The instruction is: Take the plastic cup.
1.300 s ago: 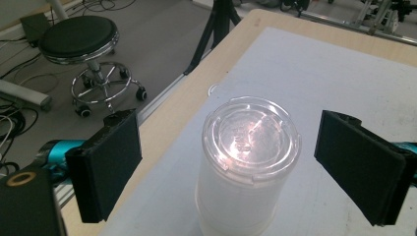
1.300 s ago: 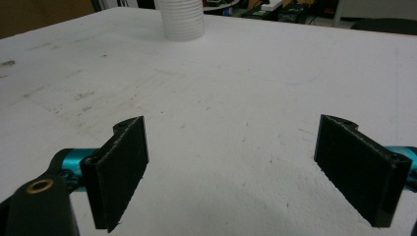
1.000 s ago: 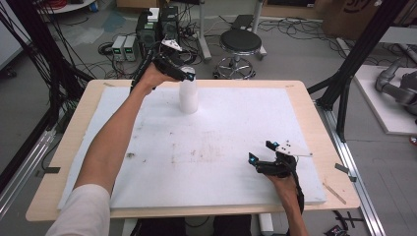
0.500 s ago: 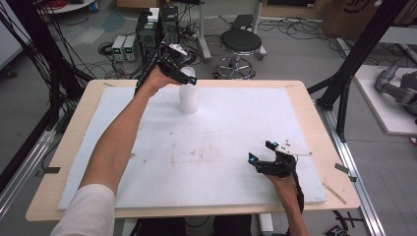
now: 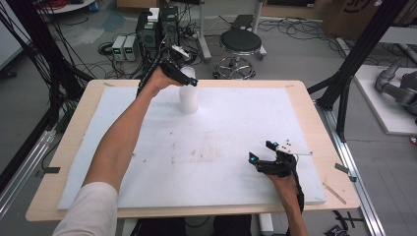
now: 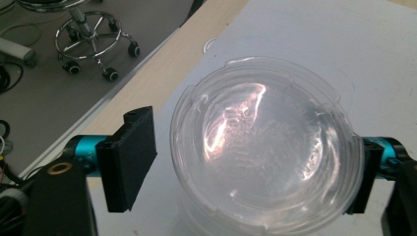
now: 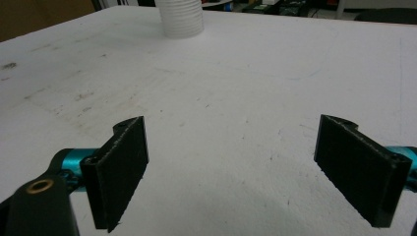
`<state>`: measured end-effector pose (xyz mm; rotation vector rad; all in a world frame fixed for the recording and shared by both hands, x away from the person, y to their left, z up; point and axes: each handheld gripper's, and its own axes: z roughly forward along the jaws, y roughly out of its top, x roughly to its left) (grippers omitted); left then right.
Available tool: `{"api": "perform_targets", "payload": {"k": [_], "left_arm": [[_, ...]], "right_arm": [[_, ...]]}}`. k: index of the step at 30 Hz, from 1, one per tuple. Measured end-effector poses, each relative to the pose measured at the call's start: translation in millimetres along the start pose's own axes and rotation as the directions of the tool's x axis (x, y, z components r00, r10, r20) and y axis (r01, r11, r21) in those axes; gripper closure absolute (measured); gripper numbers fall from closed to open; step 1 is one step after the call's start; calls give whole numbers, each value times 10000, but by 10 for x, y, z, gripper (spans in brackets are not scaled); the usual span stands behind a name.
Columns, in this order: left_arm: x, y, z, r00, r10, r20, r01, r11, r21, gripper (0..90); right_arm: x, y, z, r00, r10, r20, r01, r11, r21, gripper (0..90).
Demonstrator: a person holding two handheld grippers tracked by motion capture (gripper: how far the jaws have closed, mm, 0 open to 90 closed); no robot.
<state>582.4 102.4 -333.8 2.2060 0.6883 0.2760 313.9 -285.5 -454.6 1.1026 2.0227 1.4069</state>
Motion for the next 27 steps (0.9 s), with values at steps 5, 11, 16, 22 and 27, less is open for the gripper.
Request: {"api": "perform_targets", "payload": {"k": [5,11,16,22,27], "left_arm": [[-6,0,3,9998,-61,182,61,10000,-15,295],[-25,11,0,9998,9,198,-10,10000,69,352],[-36,16,-6,9999,41,160,-43,9999,128,362],[-37,20,-11,9999,16,121,-18,9999,167,362],[-33,41,-33,10000,-2,62,1,9999,140,362]], "right_arm": [[-1,0,1,10000,0,-11,0,10000,9,131],[0,1,3,10000,1,-16,-1,10000,25,131],[1,2,5,10000,-16,8,16,10000,41,131],[0,2,6,10000,-53,6,53,10000,39,131],[2,3,4,10000,23,-12,-23,10000,60,131]]}}
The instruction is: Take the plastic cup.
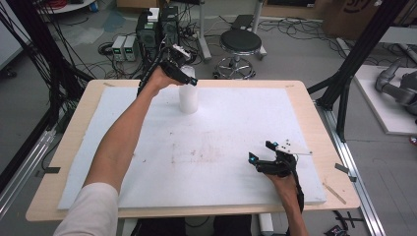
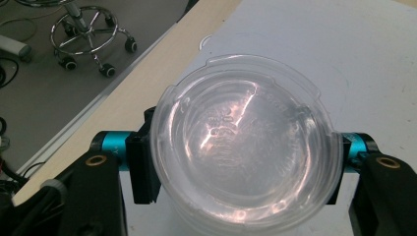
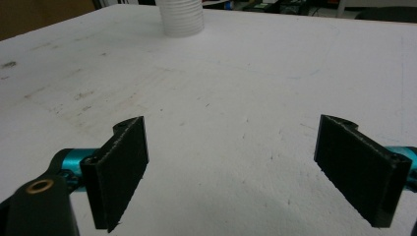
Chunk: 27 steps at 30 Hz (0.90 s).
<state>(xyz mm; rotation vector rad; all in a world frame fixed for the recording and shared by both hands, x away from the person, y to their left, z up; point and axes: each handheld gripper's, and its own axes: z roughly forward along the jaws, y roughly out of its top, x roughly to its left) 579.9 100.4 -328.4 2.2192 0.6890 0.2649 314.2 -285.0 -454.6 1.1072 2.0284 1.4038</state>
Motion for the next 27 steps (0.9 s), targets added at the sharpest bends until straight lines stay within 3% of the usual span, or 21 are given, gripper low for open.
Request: {"api": "perform_targets", "payload": {"k": [10,13,19,27], "left_arm": [[-16,161,-144,9999,72,-93,-75,9996,-279,365],[-21,218,-217,9999,124,-90,-125,9998,-170,366],[-59,412,-447,9994,289,-200,-303,9970,-710,367],[-68,538,-597,9989,347,-321,-375,9950,-925,368]], "right_arm": [[1,1,2,10000,-36,2,36,10000,12,131],[2,1,1,10000,-50,2,50,10000,12,131],[0,2,3,10000,-14,-1,14,10000,21,131],[4,1,2,10000,-61,25,61,10000,3,131]]}}
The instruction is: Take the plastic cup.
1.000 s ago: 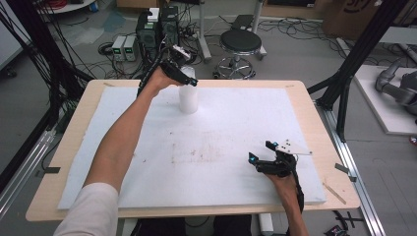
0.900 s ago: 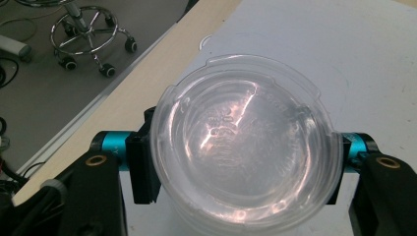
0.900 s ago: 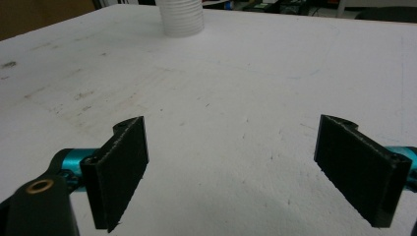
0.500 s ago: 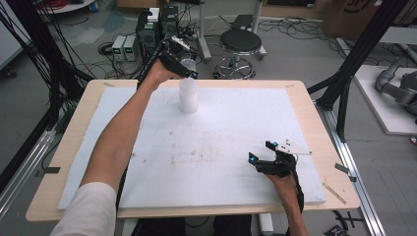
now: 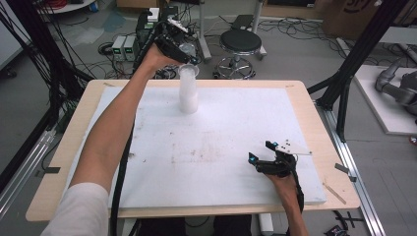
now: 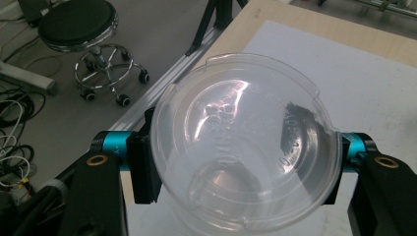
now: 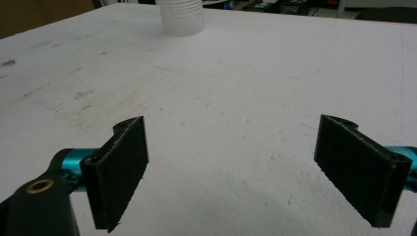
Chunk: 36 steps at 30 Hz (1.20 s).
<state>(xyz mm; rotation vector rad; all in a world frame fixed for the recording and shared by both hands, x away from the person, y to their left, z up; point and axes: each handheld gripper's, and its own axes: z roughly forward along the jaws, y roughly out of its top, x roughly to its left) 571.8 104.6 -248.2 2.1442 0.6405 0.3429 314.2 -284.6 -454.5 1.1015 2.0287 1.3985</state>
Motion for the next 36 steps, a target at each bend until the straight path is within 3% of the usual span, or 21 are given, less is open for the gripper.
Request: {"api": "perform_targets", "payload": {"k": [11,17,30,36], "left_arm": [[-9,-7,-88,10000,-44,-73,44,9999,102,368],[-128,-4,-296,9997,201,170,-195,9991,-380,368],[-476,-569,-796,9986,319,430,-257,9903,-1369,371],[-622,-702,-869,9970,556,542,-456,9843,-1703,371]], "right_arm": [[-2,1,5,10000,36,-8,-36,10000,21,131],[1,0,2,10000,-26,-6,26,10000,-2,131],[-10,-7,-20,9999,87,-131,-90,9997,-215,131],[-15,-4,-11,9998,98,-177,-100,9999,-96,131]]}}
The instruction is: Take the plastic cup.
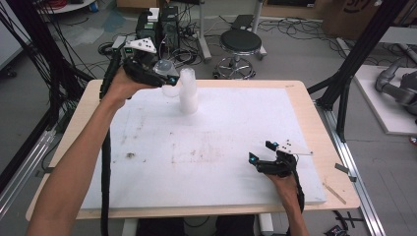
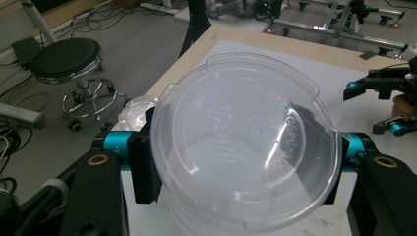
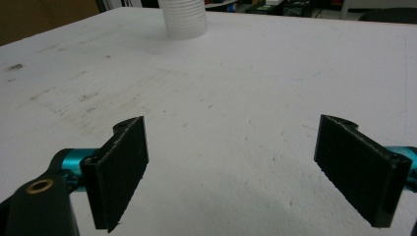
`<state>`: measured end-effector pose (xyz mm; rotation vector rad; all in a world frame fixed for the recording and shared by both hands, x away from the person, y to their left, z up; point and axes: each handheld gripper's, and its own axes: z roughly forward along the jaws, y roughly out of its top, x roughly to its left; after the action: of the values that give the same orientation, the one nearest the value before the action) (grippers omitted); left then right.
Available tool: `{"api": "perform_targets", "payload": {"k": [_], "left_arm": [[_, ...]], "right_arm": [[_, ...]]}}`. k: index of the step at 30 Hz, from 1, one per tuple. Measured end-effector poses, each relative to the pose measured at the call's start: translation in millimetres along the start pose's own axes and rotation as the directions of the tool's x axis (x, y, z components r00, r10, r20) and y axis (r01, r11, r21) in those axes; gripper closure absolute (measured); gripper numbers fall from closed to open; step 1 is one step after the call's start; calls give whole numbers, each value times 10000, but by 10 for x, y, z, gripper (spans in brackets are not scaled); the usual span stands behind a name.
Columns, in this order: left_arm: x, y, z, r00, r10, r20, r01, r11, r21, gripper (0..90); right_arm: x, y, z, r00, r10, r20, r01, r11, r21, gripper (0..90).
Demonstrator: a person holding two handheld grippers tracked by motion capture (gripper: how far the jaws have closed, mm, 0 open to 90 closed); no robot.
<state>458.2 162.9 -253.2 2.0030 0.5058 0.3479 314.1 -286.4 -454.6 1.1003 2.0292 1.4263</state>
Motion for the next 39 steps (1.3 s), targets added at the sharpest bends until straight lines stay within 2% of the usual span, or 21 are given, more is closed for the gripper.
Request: {"api": "perform_targets", "payload": {"k": [7,8,13,19,25,26,28,31,36,39], "left_arm": [[-219,-95,-46,9985,298,461,-261,9966,-784,372],[-285,-123,-58,9975,407,582,-350,9949,-944,372],[-388,-197,-56,9945,544,894,-434,9917,-1210,372],[-524,-375,-81,9900,503,1315,-253,9824,-1851,374],[-651,-581,-104,9868,490,1542,-154,9772,-2117,375],[-698,-654,-105,9852,451,1652,-84,9763,-2164,375],[-724,-692,-106,9849,481,1665,-103,9754,-2203,374],[-810,-812,-112,9821,443,1833,17,9698,-2438,374],[-911,-1003,-140,9761,458,2123,191,9556,-2940,374],[-949,-1110,-150,9745,433,2203,265,9522,-3043,374]], "right_arm": [[-14,-2,-5,9999,93,-68,-94,9999,-41,131],[-6,-1,-4,10000,78,-39,-78,10000,-22,131],[2,-6,-17,10000,-46,25,46,9999,-146,131],[15,-10,-24,9999,-93,77,94,9997,-208,131],[17,-11,-23,9998,-168,66,169,9996,-243,131],[17,-12,-26,9998,-170,57,172,9995,-257,131],[16,-12,-26,9999,-166,44,167,9995,-259,131],[13,-11,-26,9999,-120,-3,120,9996,-243,131],[13,-13,-27,9999,-170,-29,169,9995,-275,131],[13,-13,-25,9998,-218,-31,217,9993,-318,131]]}}
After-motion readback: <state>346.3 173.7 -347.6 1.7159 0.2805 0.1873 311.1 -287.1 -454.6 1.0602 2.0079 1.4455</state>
